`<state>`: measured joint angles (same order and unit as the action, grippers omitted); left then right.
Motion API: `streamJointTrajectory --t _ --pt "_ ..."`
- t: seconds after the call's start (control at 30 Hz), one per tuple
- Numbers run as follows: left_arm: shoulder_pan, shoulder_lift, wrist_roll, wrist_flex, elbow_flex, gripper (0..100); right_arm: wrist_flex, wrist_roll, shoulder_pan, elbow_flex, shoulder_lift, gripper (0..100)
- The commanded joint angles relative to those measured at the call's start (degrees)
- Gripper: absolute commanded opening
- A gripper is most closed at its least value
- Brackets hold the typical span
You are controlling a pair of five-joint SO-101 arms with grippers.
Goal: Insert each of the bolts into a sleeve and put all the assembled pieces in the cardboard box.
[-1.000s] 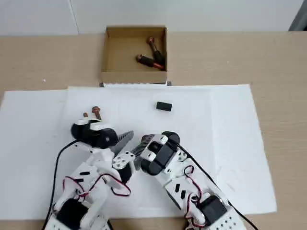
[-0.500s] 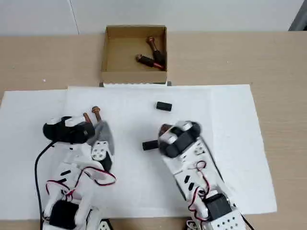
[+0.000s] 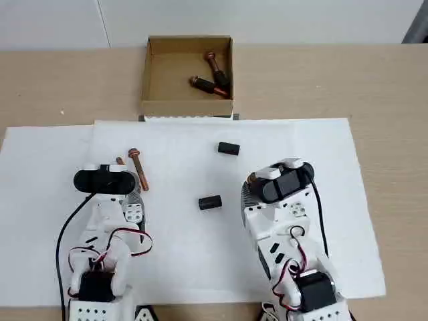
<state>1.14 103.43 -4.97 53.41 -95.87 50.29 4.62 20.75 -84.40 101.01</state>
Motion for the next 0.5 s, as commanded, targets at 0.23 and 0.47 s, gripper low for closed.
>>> streamJointTrajectory --t 0.23,0.47 --pt "0.4 0.7 0.4 -0.2 0.2 1 -2.6 0.8 -0.7 30.0 -36.8 0.2" --pt "0.1 0.7 0.5 -0.2 0.2 1 -10.7 0.4 -0.7 56.2 -69.1 0.3"
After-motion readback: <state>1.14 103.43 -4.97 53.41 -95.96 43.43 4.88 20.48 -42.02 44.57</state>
